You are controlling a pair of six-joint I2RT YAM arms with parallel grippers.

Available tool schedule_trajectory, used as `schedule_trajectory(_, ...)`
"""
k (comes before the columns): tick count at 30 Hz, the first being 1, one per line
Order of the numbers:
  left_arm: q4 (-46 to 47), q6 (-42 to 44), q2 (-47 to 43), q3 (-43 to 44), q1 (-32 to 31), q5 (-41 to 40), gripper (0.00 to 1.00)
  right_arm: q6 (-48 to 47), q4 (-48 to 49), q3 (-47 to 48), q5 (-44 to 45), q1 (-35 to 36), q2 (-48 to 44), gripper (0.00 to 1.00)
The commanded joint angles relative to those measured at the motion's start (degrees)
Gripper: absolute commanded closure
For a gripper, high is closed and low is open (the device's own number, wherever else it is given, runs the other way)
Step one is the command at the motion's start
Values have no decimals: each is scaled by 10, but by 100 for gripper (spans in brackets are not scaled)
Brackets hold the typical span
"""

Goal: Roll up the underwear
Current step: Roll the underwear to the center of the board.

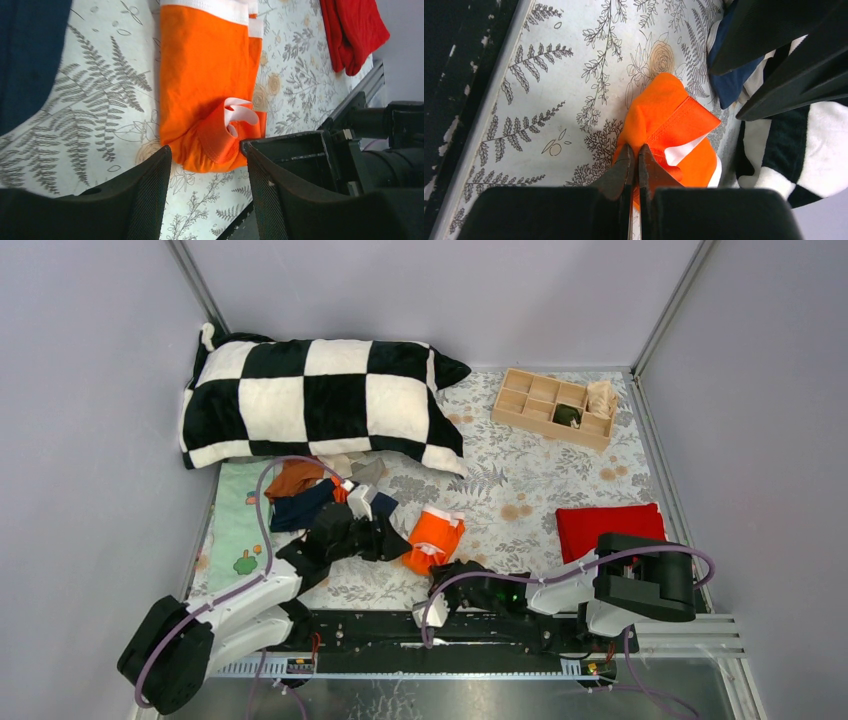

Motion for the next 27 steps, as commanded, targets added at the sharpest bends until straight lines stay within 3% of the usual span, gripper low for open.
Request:
schedule_trajectory(1,39,-6,14,-6,-14,17,38,60,39,-7,-18,5,-18,100)
schedule_trajectory(12,39,-5,32,25,-14,-8,38,232,129,-17,-35,-8,-8,100)
schedule_trajectory(27,8,7,26,55,-15,-35,37,480,217,-22,-154,-118,-2,100)
